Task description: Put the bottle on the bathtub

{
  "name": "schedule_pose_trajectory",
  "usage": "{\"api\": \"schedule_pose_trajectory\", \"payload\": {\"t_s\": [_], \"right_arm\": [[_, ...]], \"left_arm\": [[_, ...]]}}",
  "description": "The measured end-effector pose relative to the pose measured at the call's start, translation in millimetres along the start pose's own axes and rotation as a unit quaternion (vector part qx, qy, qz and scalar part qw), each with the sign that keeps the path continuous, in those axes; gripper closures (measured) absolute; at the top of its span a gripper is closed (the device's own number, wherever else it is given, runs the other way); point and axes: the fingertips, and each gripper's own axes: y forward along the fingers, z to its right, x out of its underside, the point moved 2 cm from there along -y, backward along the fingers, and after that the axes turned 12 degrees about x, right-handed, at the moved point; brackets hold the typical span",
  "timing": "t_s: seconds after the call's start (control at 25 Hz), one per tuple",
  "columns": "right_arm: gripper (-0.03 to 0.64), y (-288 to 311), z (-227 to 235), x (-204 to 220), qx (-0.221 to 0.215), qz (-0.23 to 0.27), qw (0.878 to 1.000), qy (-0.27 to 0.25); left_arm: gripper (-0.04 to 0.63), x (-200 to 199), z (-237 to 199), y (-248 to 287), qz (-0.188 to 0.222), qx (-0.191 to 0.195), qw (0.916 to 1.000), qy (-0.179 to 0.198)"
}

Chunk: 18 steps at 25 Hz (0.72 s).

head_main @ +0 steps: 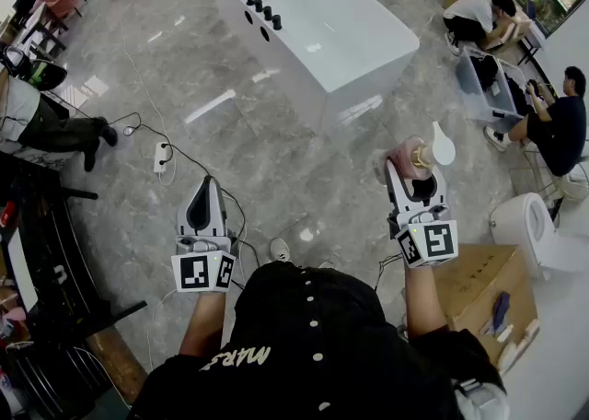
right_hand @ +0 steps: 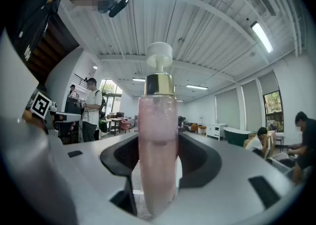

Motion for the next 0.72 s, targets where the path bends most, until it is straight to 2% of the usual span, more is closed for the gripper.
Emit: {"api": "schedule_pose_trajectory", "payload": {"t_s": [0.36, 0.72], "right_arm": [[0.394, 9.8, -5.0, 3.3, -0.002, -0.003, 1.0, -0.001], [0.393, 34.8, -31.9, -7.5, 0.012, 0.008, 1.0, 0.017]], "left_arm": [[0.586, 4.7, -8.1, 7.6, 0.003, 0.0, 1.0, -0.006], [0.586, 4.2, -51.2, 12.1, 0.004, 0.013, 0.9999, -0.008]]}}
